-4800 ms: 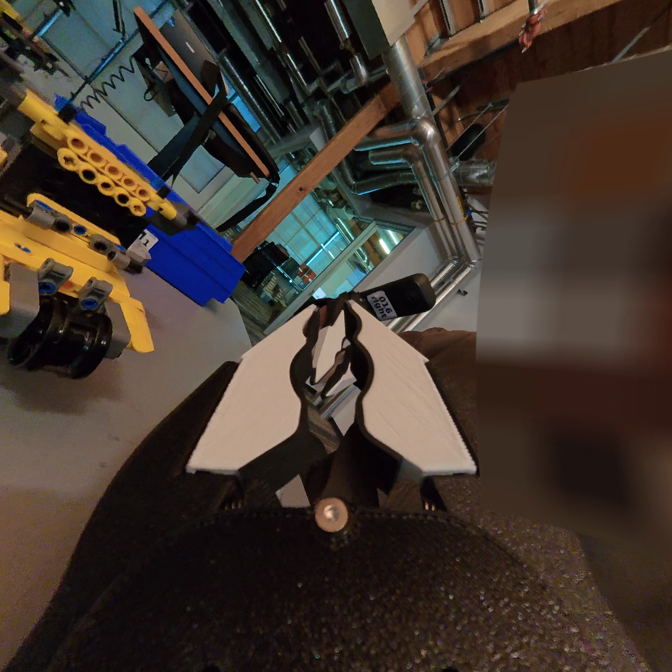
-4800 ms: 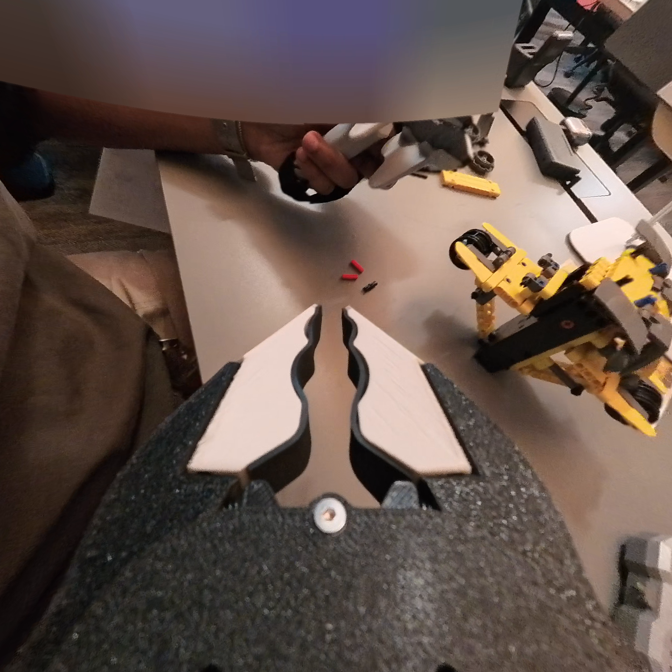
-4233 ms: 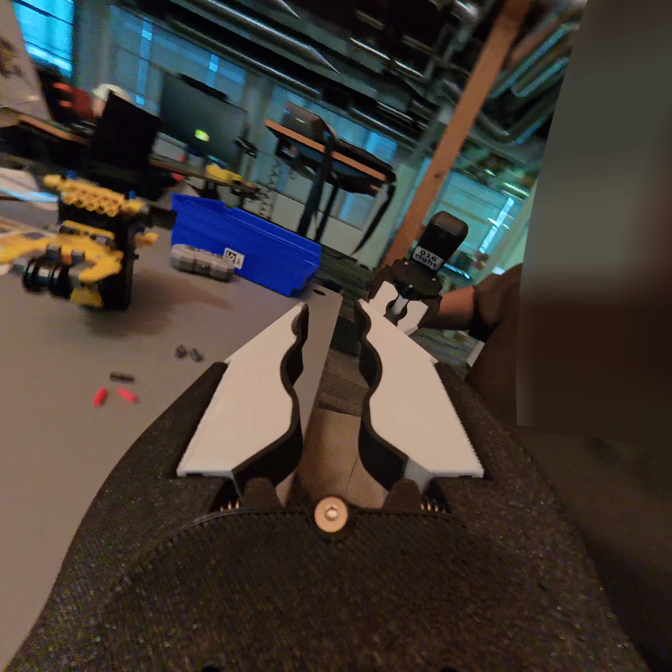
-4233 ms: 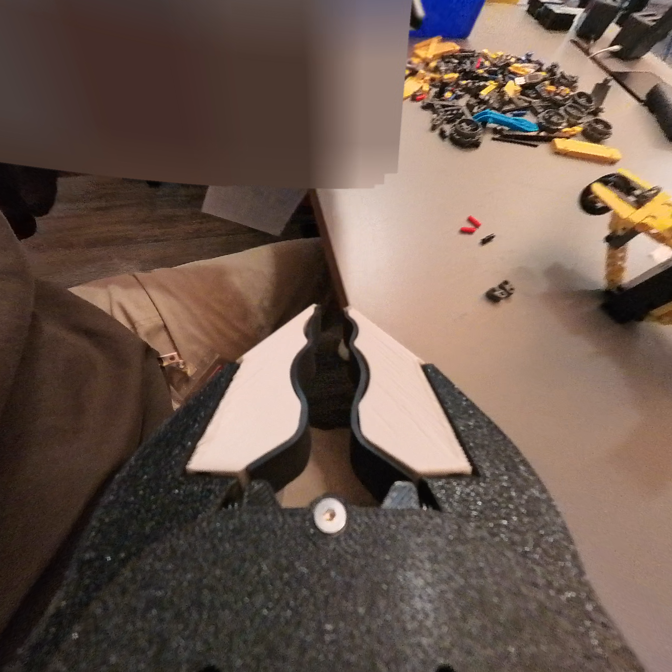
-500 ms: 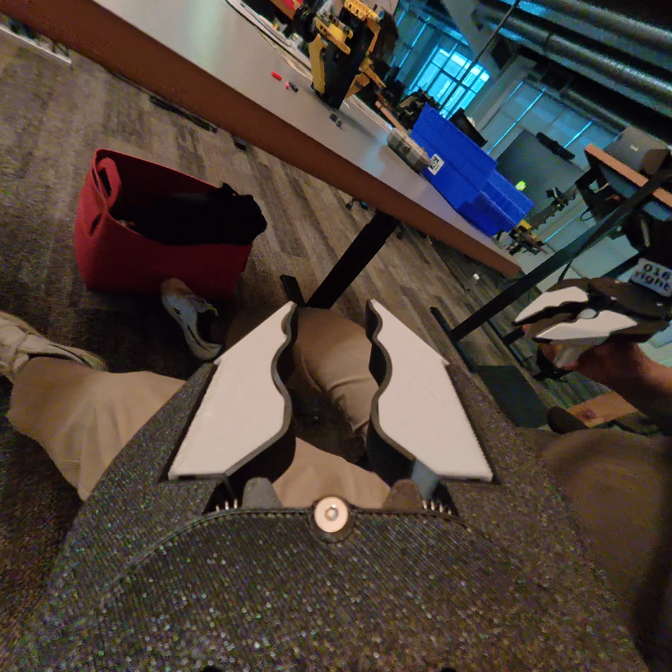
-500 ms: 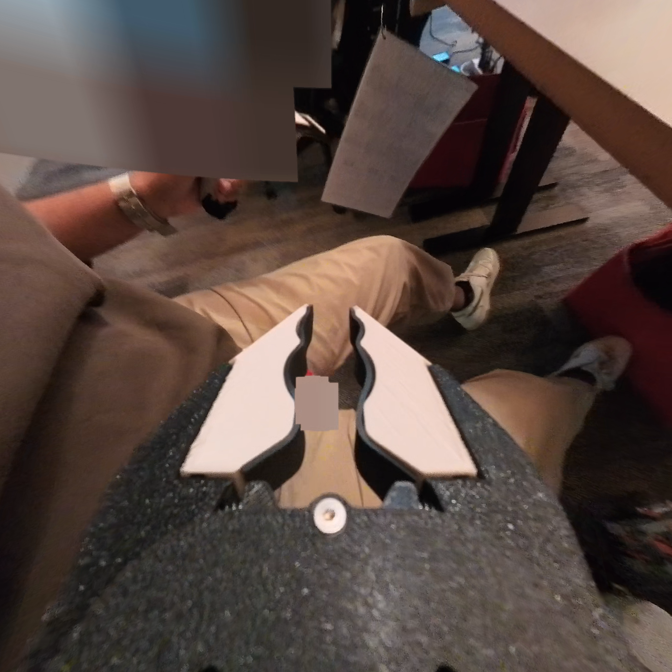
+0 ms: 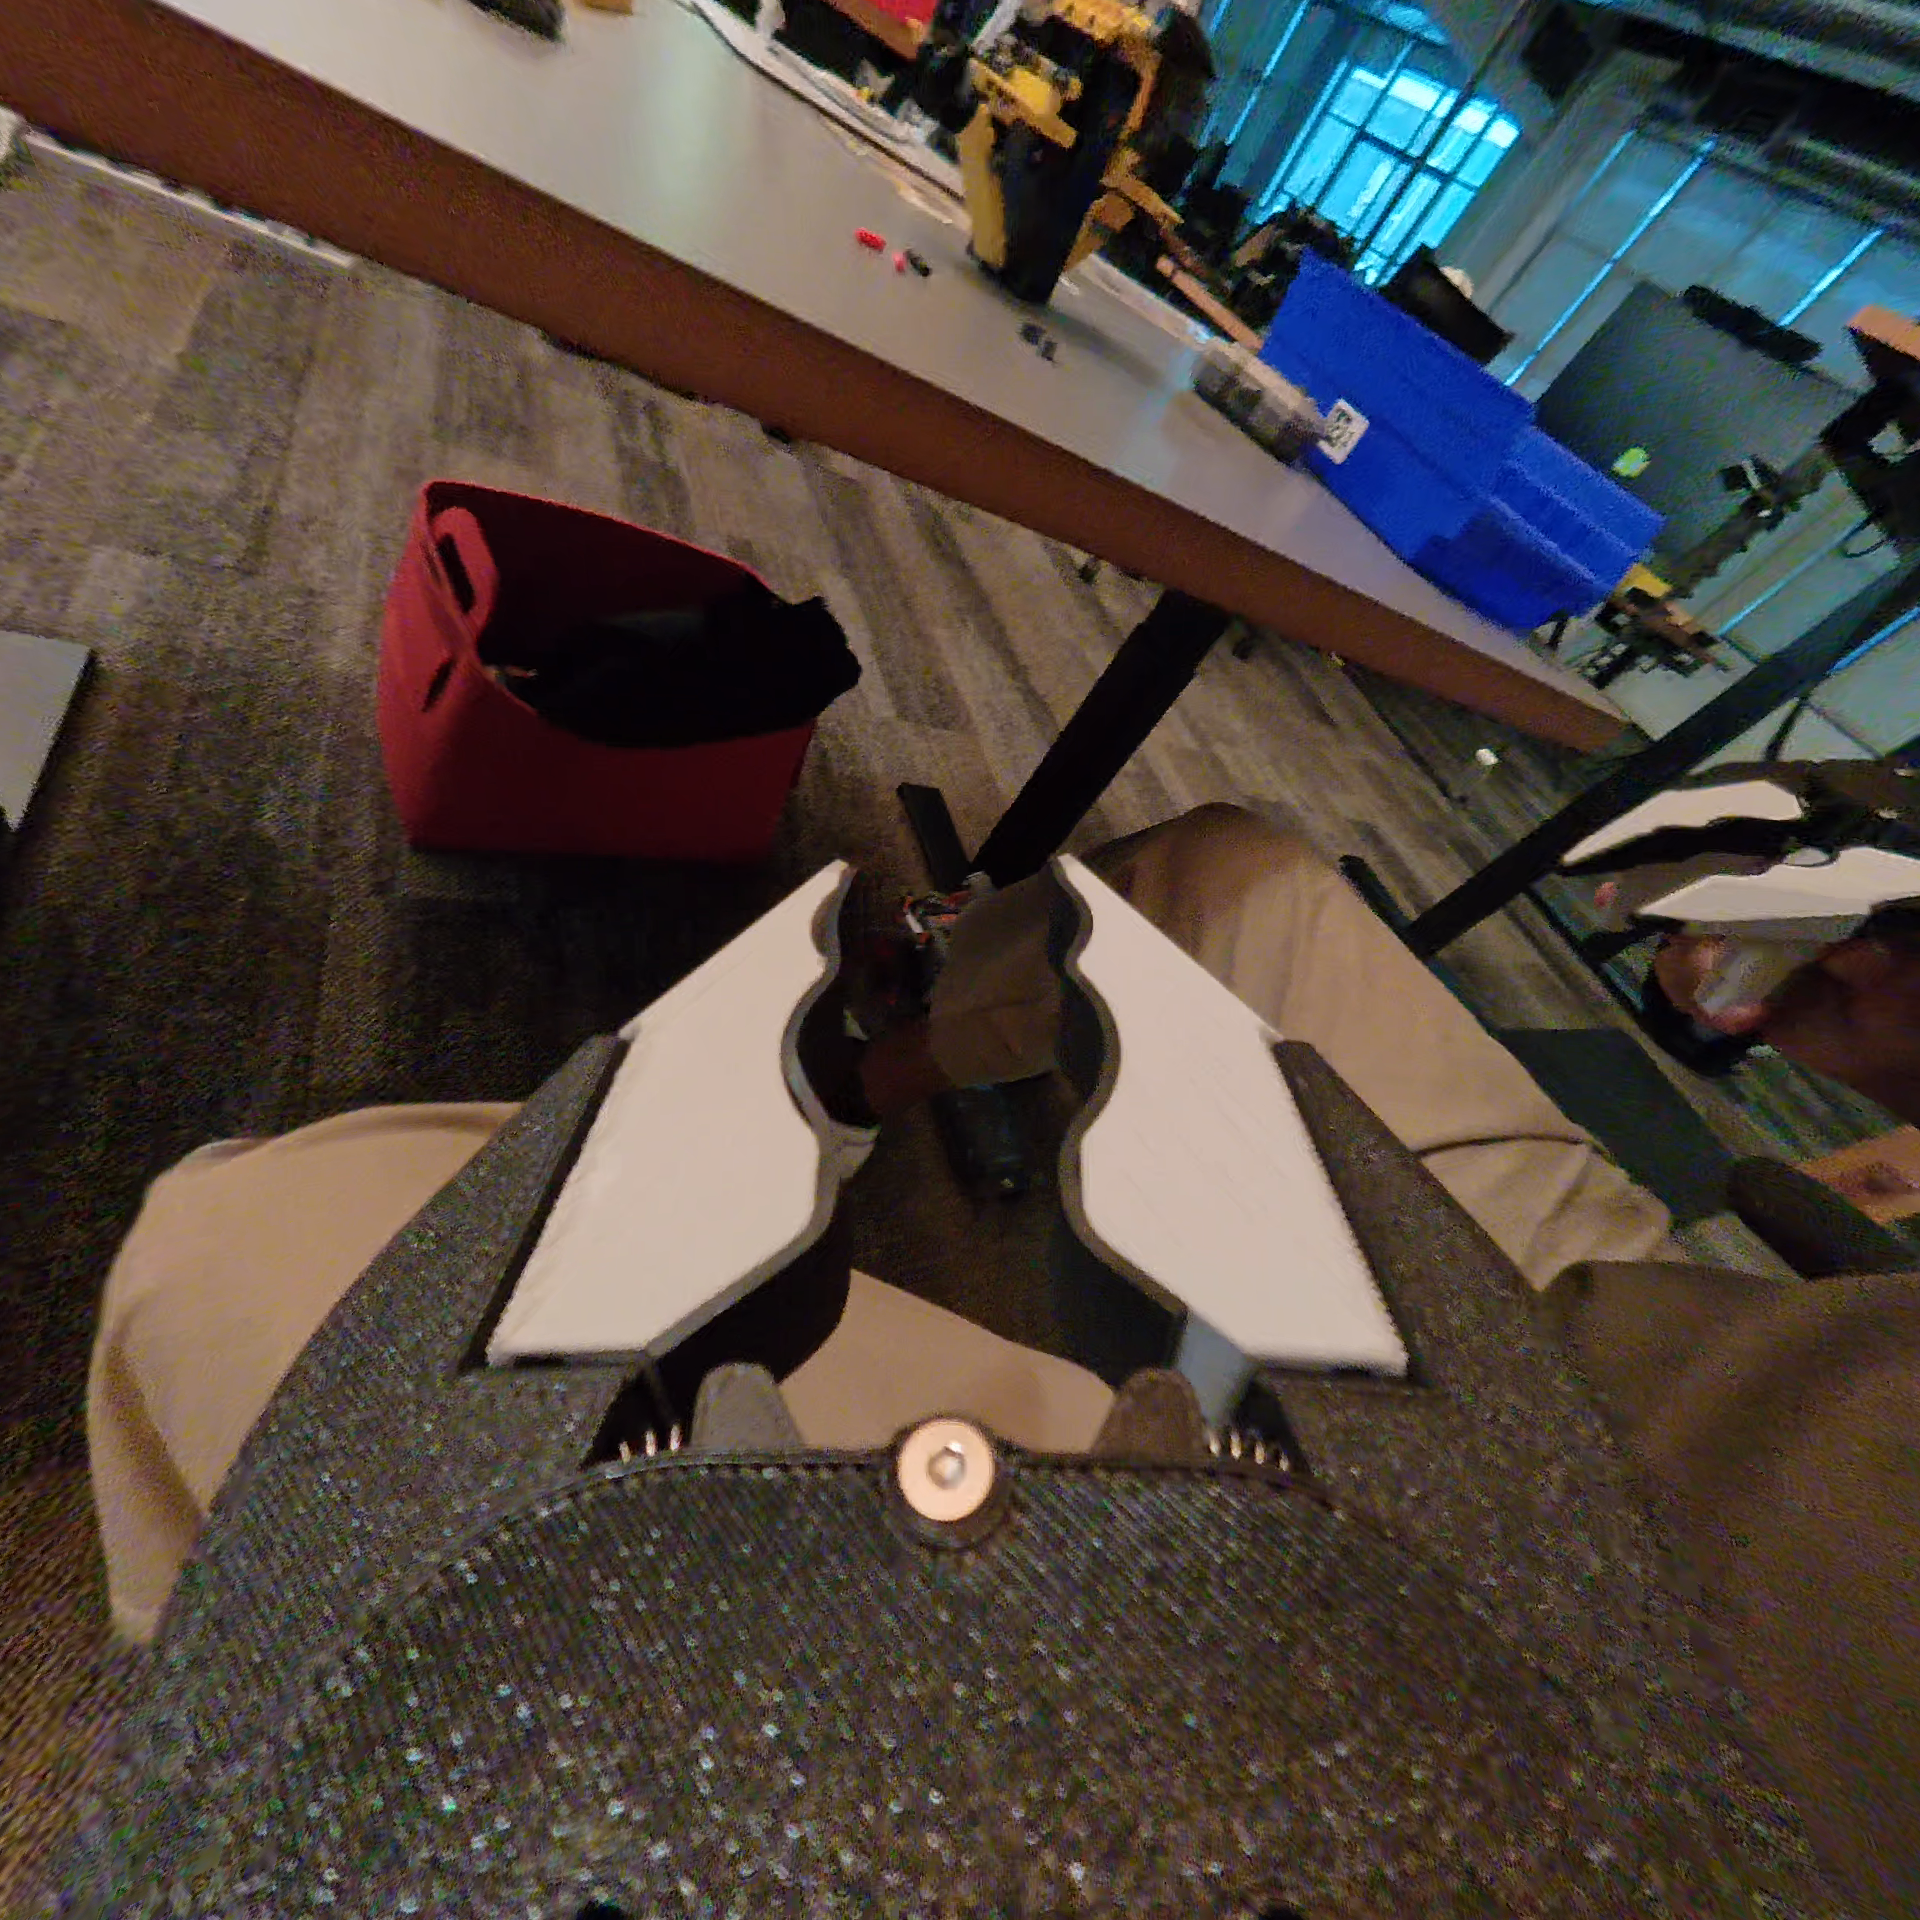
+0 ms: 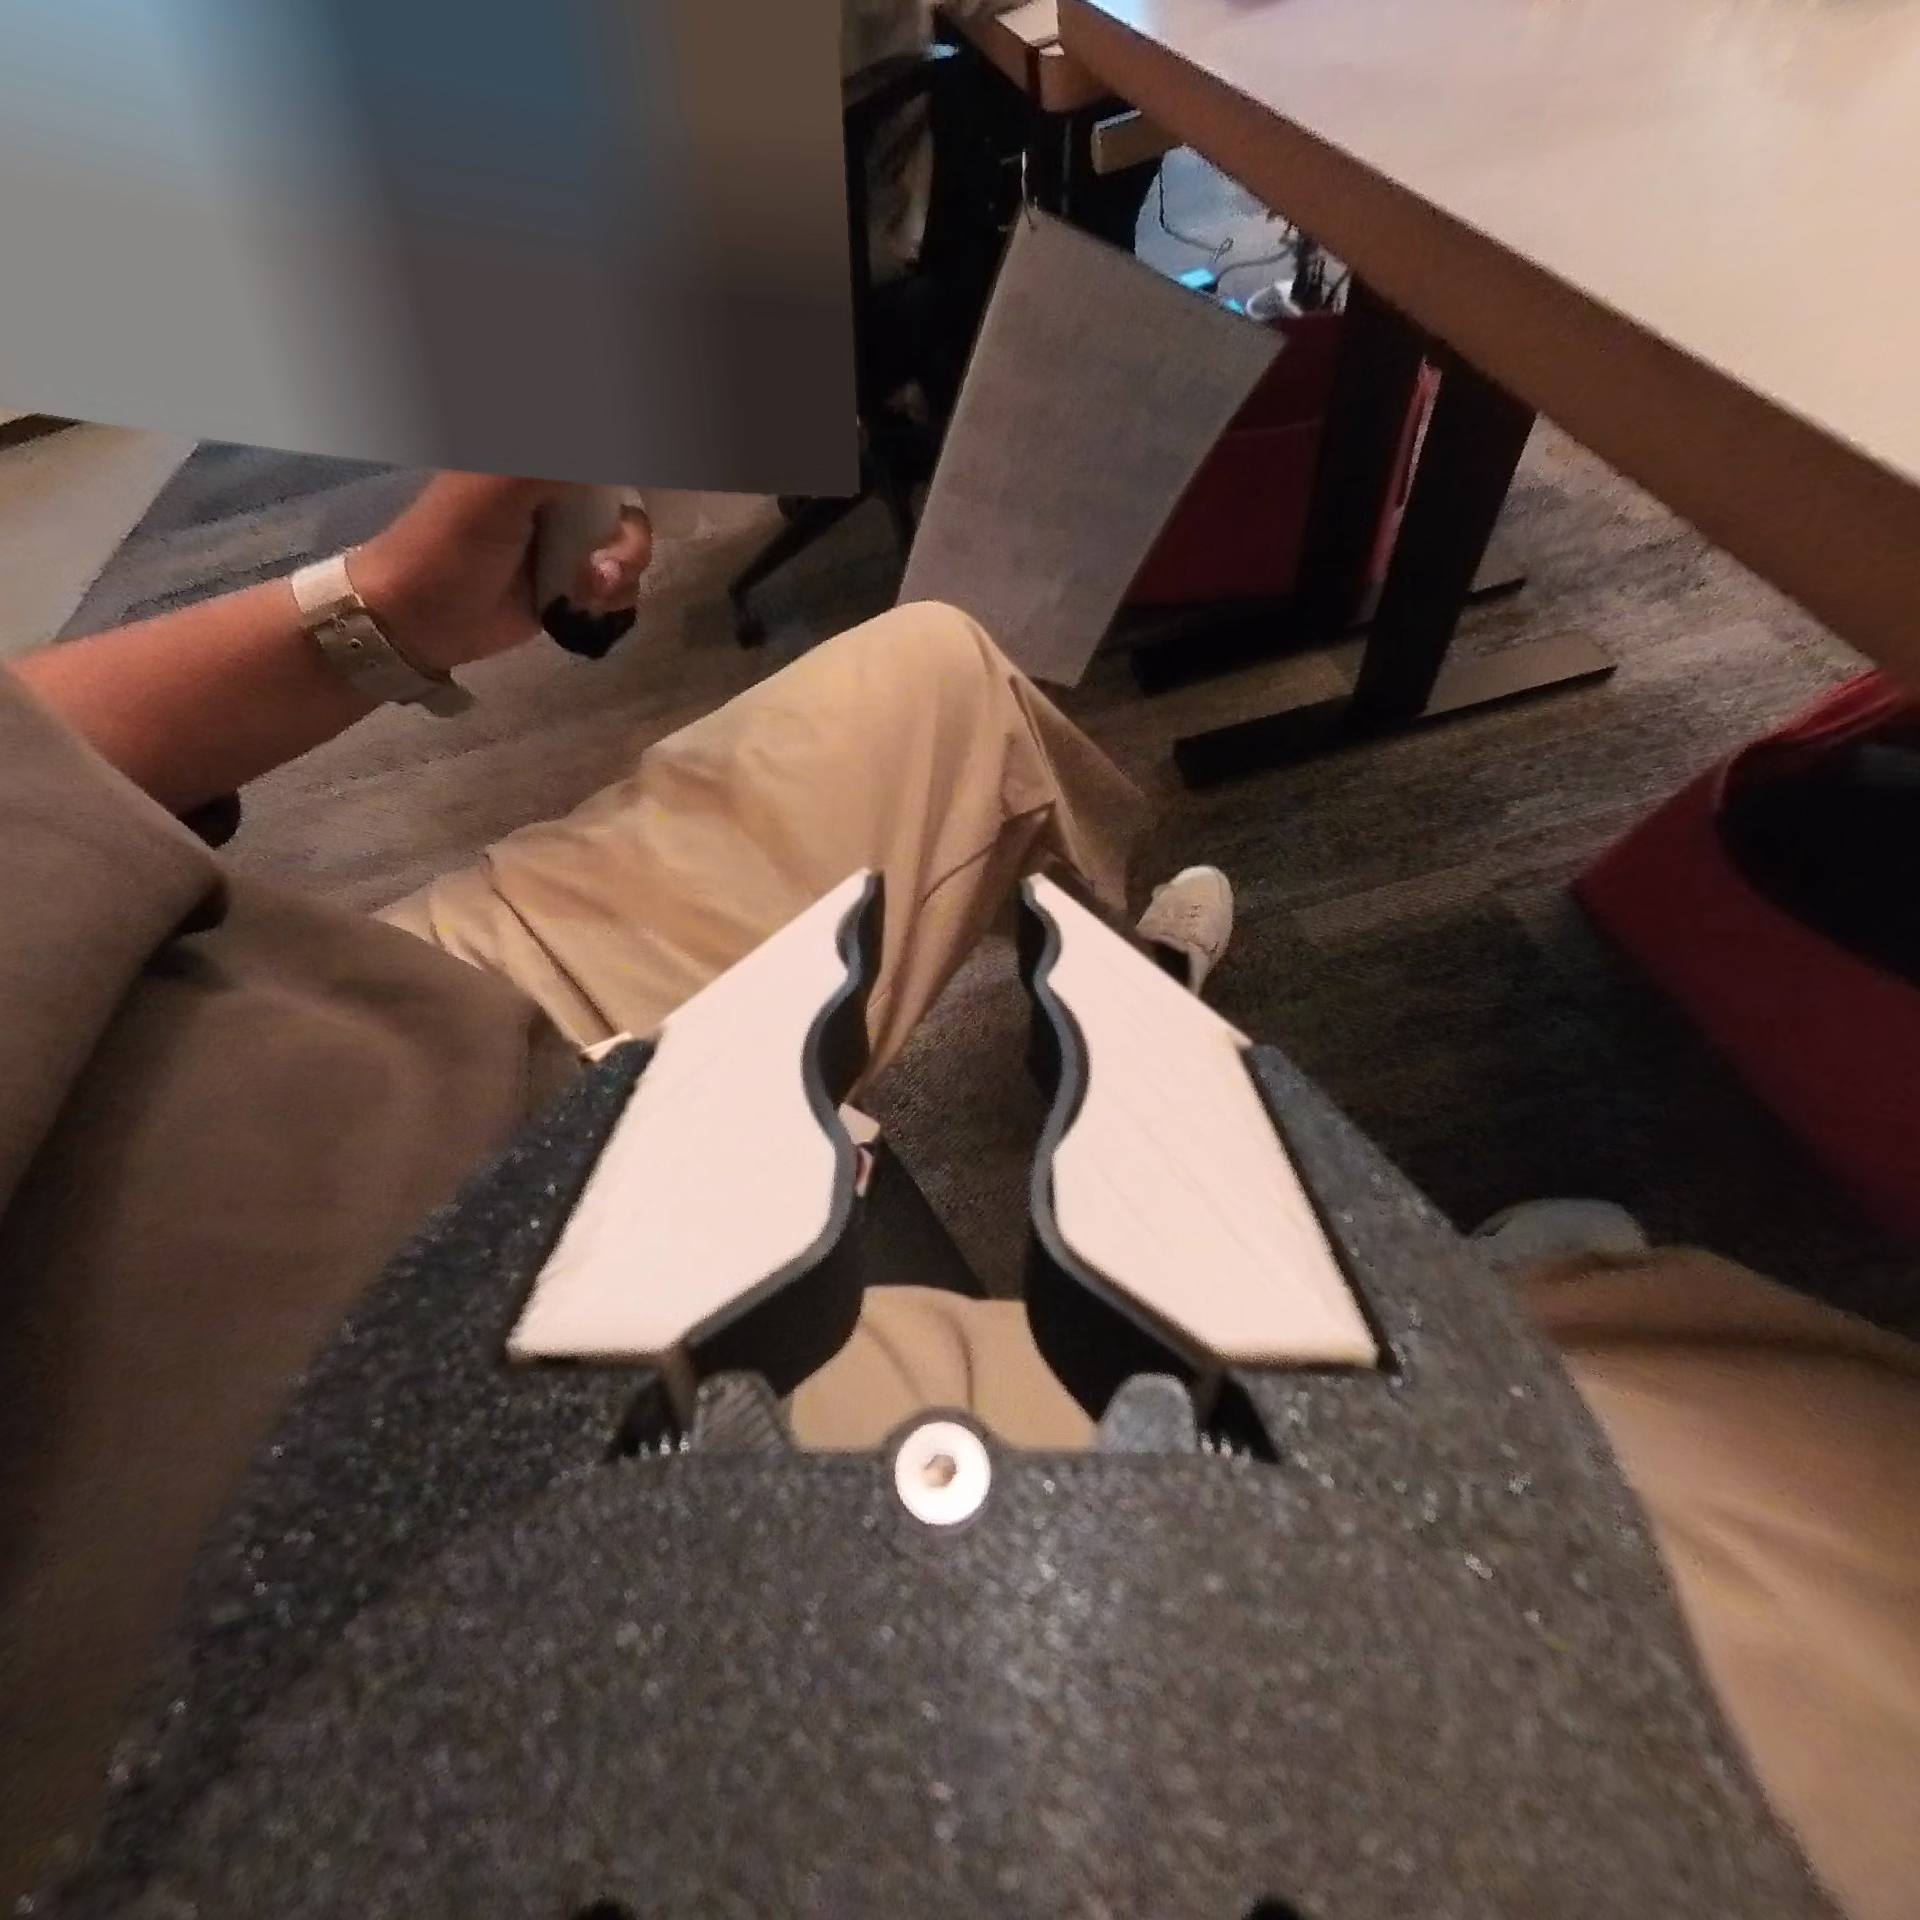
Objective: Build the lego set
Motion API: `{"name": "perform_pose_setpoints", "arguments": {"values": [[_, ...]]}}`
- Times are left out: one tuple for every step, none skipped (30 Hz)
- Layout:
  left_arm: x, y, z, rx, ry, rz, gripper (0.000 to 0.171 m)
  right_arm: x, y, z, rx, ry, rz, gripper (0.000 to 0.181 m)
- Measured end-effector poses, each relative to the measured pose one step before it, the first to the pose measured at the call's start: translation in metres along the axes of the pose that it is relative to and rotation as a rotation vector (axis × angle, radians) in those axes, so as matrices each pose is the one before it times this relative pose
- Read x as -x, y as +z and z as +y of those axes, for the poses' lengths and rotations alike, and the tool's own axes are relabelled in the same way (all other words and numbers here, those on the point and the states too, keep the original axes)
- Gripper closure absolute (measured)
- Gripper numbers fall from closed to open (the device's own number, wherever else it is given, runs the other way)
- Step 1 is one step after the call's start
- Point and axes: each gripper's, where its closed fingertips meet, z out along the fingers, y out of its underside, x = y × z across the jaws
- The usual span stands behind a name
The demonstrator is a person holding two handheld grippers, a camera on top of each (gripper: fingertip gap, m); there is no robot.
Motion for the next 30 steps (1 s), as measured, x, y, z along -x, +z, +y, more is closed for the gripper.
{"name": "perform_pose_setpoints", "arguments": {"values": [[0.00363, -0.00331, -0.00034, -0.00557, -0.0019, -0.0114, 0.139, -0.00149, 0.00119, 0.00487, 0.0143, 0.0023, -0.0005, 0.155], [0.00312, -0.00410, -0.00084, -0.01014, -0.0071, -0.0113, 0.139, -0.00356, 0.00073, 0.00502, 0.0218, -0.0085, 0.0118, 0.153], [0.00176, -0.00458, -0.00146, -0.01241, -0.0129, -0.0078, 0.138, -0.00536, 0.00003, 0.00342, 0.0192, -0.0164, 0.0236, 0.153], [0.00020, -0.00499, -0.00233, -0.01663, -0.0124, -0.0021, 0.138, -0.00451, -0.00065, 0.00045, 0.0080, -0.0180, 0.0202, 0.152], [-0.00026, -0.00478, -0.00299, -0.02053, -0.0066, -0.0016, 0.138, -0.00265, -0.00090, -0.00226, -0.0027, -0.0157, 0.0094, 0.152], [0.00058, -0.00388, -0.00302, -0.01805, -0.0016, -0.0063, 0.138, -0.00155, -0.00100, -0.00372, -0.0089, -0.0125, 0.0040, 0.152], [0.00122, -0.00282, -0.00278, -0.01222, -0.0006, -0.0079, 0.138, -0.00097, -0.00082, -0.00421, -0.0117, -0.0094, 0.0012, 0.151], [0.00082, -0.00148, -0.00280, -0.00869, -0.0024, -0.0038, 0.137, -0.00012, -0.00045, -0.00413, -0.0125, -0.0063, -0.0025, 0.151], [-0.00023, -0.00051, -0.00306, -0.00956, -0.0045, 0.0020, 0.137, 0.00062, -0.00014, -0.00342, -0.0110, -0.0045, -0.0047, 0.151], [-0.00128, 0.00020, -0.00292, -0.01147, -0.0067, 0.0060, 0.137, 0.00066, -0.00015, -0.00260, -0.0078, -0.0049, -0.0032, 0.150], [-0.00214, 0.00049, -0.00248, -0.01149, -0.0089, 0.0092, 0.136, 0.00063, -0.00016, -0.00160, -0.0051, -0.0064, -0.0001, 0.150], [-0.00274, 0.00084, -0.00152, -0.00937, -0.0097, 0.0111, 0.136, 0.00049, -0.00042, -0.00106, -0.0036, -0.0085, 0.0027, 0.149], [-0.00256, 0.00081, -0.00042, -0.00484, -0.0069, 0.0095, 0.137, 0.00021, -0.00072, -0.00027, -0.0016, -0.0111, 0.0063, 0.149], [-0.00173, 0.00097, 0.00075, 0.00115, -0.0015, 0.0045, 0.136, -0.00035, -0.00097, 0.00039, 0.0006, -0.0135, 0.0109, 0.148], [-0.00083, 0.00079, 0.00153, 0.00635, 0.0033, -0.0003, 0.136, -0.00081, -0.00119, 0.00083, 0.0021, -0.0144, 0.0142, 0.147], [-0.00032, 0.00085, 0.00147, 0.00702, 0.0053, -0.0029, 0.135, -0.00065, -0.00138, 0.00078, 0.0012, -0.0145, 0.0143, 0.146], [-0.00060, 0.00071, 0.00072, 0.00413, 0.0044, -0.0025, 0.135, -0.00025, -0.00162, 0.00039, -0.0011, -0.0137, 0.0118, 0.144], [-0.00117, 0.00051, -0.00007, -0.00043, 0.0008, -0.0003, 0.135, 0.00021, -0.00184, 0.00028, -0.0017, -0.0065, 0.0095, 0.143], [-0.00207, 0.00056, -0.00072, -0.00464, -0.0029, 0.0025, 0.135, 0.00158, -0.00208, -0.00028, -0.0060, 0.0002, -0.0013, 0.142], [-0.00257, 0.00045, -0.00056, -0.00625, -0.0046, 0.0039, 0.135, 0.00269, -0.00216, -0.00117, -0.0145, 0.0089, -0.0145, 0.139], [-0.00270, 0.00068, 0.00034, -0.00414, -0.0032, 0.0035, 0.135, 0.00272, -0.00263, -0.00170, -0.0206, 0.0168, -0.0196, 0.135], [-0.00252, 0.00087, 0.00178, 0.00165, -0.0008, 0.0022, 0.135, 0.00221, -0.00275, -0.00181, -0.0217, 0.0213, -0.0197, 0.130], [-0.00239, 0.00096, 0.00341, 0.00884, 0.0013, 0.0011, 0.135, 0.00146, -0.00320, -0.00136, -0.0197, 0.0213, -0.0168, 0.125], [-0.00229, 0.00099, 0.00458, 0.01293, 0.0020, -0.0002, 0.134, -0.00024, -0.00359, -0.00073, -0.0155, 0.0185, -0.0040, 0.122], [-0.00249, 0.00056, 0.00566, 0.01507, 0.0017, -0.0010, 0.134, -0.00162, -0.00384, -0.00037, -0.0118, 0.0121, 0.0078, 0.119], [-0.00254, 0.00017, 0.00642, 0.01545, 0.0023, -0.0026, 0.134, -0.00187, -0.00399, 0.00030, -0.0085, 0.0051, 0.0125, 0.116], [-0.00256, -0.00045, 0.00724, 0.01597, 0.0026, -0.0060, 0.134, -0.00162, -0.00373, 0.00099, -0.0048, 0.0017, 0.0133, 0.114], [-0.00255, -0.00101, 0.00806, 0.01617, 0.0037, -0.0082, 0.134, -0.00067, -0.00355, 0.00149, -0.0030, 0.0008, 0.0102, 0.112], [-0.00301, -0.00145, 0.00893, 0.01742, 0.0049, -0.0077, 0.134, 0.00138, -0.00326, 0.00123, -0.0068, 0.0005, 0.0011, 0.105], [-0.00348, -0.00168, 0.00971, 0.01925, 0.0055, -0.0060, 0.134, 0.00264, -0.00321, 0.00085, -0.0110, 0.0010, -0.0019, 0.093]]}}
